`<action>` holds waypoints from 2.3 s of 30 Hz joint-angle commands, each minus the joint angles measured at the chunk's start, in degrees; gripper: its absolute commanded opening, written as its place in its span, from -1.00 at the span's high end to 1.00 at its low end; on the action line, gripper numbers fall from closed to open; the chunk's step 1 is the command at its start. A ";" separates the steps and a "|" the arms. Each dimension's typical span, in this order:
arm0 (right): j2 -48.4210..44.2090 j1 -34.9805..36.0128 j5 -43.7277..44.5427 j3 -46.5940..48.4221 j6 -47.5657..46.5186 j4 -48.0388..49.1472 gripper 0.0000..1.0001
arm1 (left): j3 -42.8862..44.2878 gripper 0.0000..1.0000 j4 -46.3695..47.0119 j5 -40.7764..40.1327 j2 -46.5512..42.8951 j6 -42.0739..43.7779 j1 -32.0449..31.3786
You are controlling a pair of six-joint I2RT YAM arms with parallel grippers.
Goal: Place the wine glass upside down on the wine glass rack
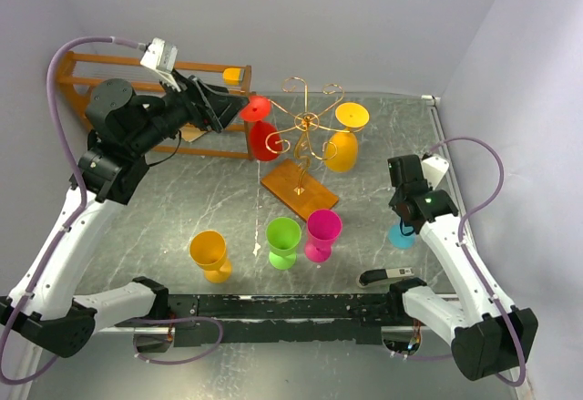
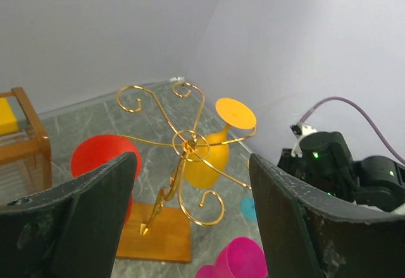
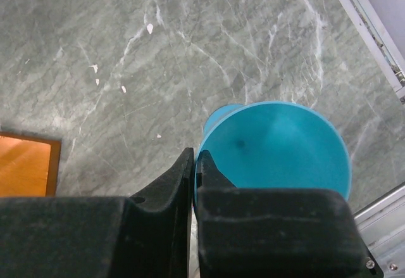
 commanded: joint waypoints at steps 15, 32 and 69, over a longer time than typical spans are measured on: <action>-11.04 -0.32 -1.73 19.45 -4.69 6.68 1.00 | -2.50 -0.75 11.09 20.70 -0.37 -12.37 -0.01; -23.71 -0.36 -19.03 11.76 4.47 45.75 1.00 | 0.59 -0.73 21.40 11.90 9.70 -29.58 -10.62; -21.24 -0.39 -37.92 -2.38 10.51 74.64 1.00 | 13.75 -0.63 31.63 -13.17 31.40 -39.07 -24.85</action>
